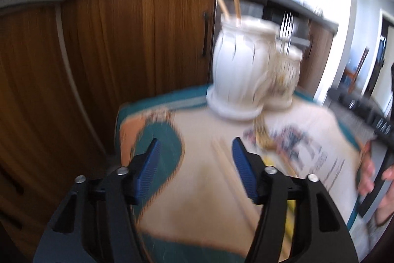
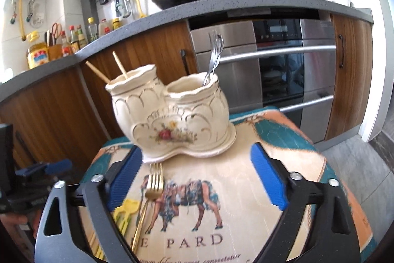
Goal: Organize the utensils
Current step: 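Move both open tools back over the remaining utensils, then grasp a wooden chopstick with the left tool while the right tool grasps the gold fork, then lift the chopstick with the left tool while the right tool carries the gold fork toward the cups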
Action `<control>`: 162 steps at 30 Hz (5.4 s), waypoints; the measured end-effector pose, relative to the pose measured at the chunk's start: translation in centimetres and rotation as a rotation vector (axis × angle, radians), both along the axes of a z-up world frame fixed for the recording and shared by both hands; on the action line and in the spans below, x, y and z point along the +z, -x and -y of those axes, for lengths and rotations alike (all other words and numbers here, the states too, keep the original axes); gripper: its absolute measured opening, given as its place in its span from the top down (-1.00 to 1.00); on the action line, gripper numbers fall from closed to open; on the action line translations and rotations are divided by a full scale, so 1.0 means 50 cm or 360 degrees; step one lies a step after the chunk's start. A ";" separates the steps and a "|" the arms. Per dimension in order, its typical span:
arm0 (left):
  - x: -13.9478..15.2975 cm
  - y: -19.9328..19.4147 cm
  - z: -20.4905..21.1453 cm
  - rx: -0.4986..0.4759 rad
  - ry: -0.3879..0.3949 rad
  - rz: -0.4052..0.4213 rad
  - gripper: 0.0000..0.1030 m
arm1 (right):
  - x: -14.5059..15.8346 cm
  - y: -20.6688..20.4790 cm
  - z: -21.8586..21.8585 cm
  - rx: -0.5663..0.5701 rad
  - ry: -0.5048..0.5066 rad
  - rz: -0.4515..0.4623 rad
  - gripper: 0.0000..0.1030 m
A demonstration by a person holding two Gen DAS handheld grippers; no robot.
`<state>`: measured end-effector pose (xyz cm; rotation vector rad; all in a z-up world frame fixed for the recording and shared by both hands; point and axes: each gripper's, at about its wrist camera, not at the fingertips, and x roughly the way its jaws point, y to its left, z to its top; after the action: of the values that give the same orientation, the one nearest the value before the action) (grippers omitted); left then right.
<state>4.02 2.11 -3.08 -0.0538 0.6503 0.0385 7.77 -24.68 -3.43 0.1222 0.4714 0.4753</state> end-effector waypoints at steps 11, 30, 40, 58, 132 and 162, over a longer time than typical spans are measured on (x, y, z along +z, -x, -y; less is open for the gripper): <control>-0.054 0.014 0.036 -0.0047 -0.0033 -0.0245 -0.30 | -0.013 0.006 -0.026 0.0071 0.0116 -0.0022 -0.87; -0.068 -0.042 0.080 -0.0095 -0.0126 -0.0456 0.34 | -0.005 0.012 -0.022 0.0090 0.0135 0.0010 -0.87; -0.057 -0.069 0.061 -0.0100 -0.0067 -0.0504 0.50 | -0.010 0.011 -0.030 0.0113 0.0167 -0.0012 -0.87; -0.063 -0.040 0.038 -0.0207 -0.0003 -0.0444 0.88 | -0.079 0.003 -0.141 0.0351 0.0539 -0.0395 -0.12; 0.173 -0.046 0.059 -0.0499 0.0181 0.0496 0.88 | 0.209 0.005 -0.021 0.0117 -0.0087 0.0527 0.88; 0.263 -0.263 0.186 -0.0238 -0.0180 0.1084 0.88 | 0.166 -0.184 -0.048 -0.0076 -0.0205 0.0541 0.88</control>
<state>17.18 -7.18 10.09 0.0893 -0.0307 -0.0853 17.00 -22.27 4.89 0.1728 0.1042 0.4689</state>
